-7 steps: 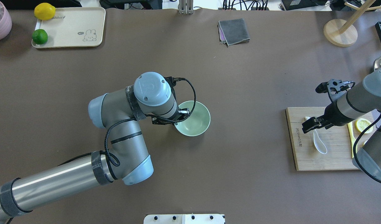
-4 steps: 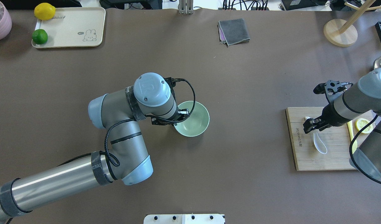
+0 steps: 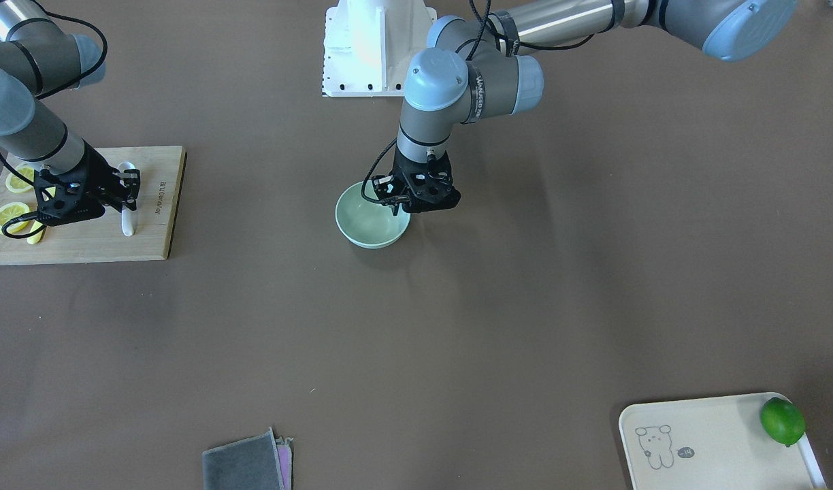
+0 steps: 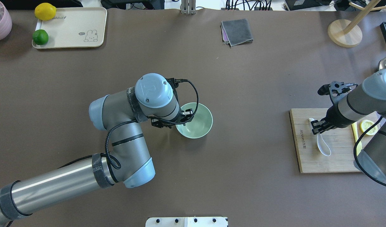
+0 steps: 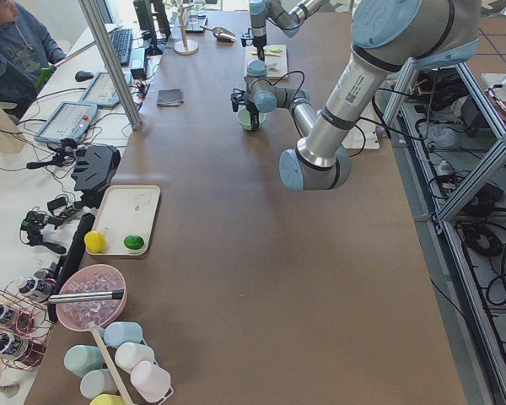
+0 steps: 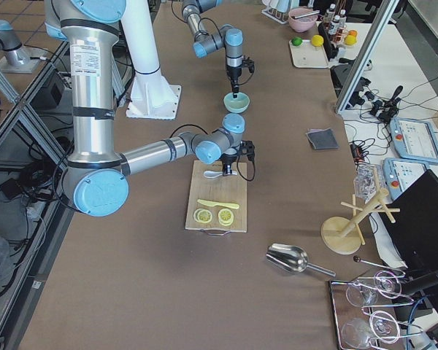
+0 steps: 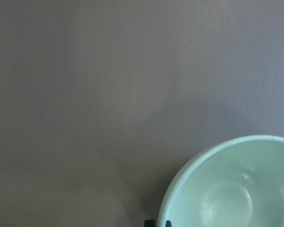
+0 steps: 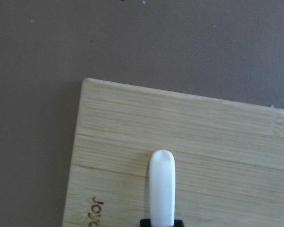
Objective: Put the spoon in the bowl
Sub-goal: 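Grasp and lift the white spoon with right gripper while left releases bowl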
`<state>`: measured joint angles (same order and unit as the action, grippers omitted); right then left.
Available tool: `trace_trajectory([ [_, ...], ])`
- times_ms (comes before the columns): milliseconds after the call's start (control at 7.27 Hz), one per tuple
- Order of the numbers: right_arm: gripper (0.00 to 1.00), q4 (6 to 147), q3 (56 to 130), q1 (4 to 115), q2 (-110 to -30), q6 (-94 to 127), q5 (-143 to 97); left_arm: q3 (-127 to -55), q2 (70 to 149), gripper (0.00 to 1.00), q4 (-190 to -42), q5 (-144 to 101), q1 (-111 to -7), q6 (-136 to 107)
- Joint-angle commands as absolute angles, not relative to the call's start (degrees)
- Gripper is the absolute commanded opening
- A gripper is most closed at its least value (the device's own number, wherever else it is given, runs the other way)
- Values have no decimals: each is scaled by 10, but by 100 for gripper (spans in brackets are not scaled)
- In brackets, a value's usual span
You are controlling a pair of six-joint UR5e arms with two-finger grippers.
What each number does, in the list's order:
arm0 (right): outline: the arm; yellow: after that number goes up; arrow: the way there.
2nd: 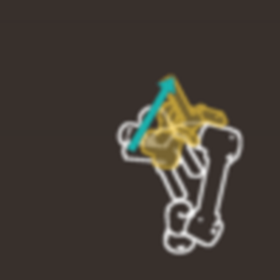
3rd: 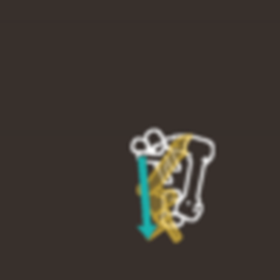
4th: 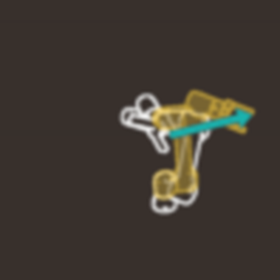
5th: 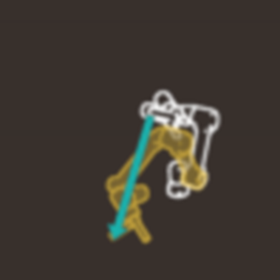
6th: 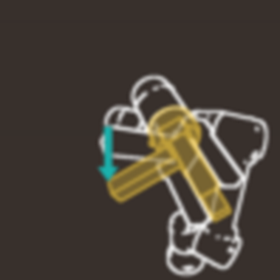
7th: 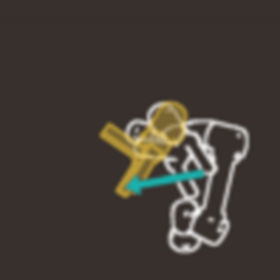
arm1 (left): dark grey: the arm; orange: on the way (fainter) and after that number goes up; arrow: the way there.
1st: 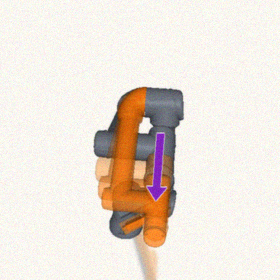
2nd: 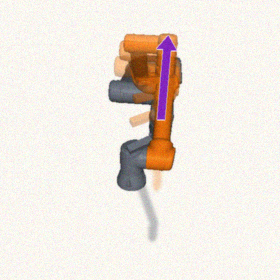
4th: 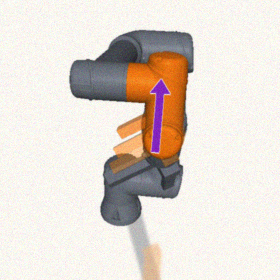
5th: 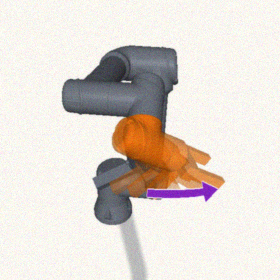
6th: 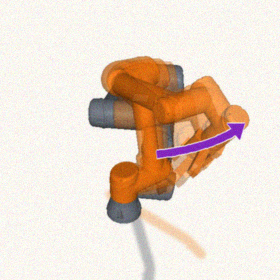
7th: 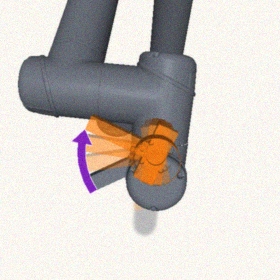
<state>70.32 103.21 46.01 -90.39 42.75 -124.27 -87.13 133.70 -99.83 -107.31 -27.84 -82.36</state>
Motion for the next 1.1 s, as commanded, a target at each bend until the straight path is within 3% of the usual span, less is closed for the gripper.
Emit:
trace_trajectory([
  [0,0,703,1038,462,-906,427,-1245,-904,1334,98,-996,-1078,-302,-819],
  [413,0,714,1078,471,-870,463,-1249,-1026,1208,98,-969,-1169,-407,-676],
  [963,0,830,1051,418,-643,644,-1180,-1034,1064,98,-978,-1241,-554,-393],
])
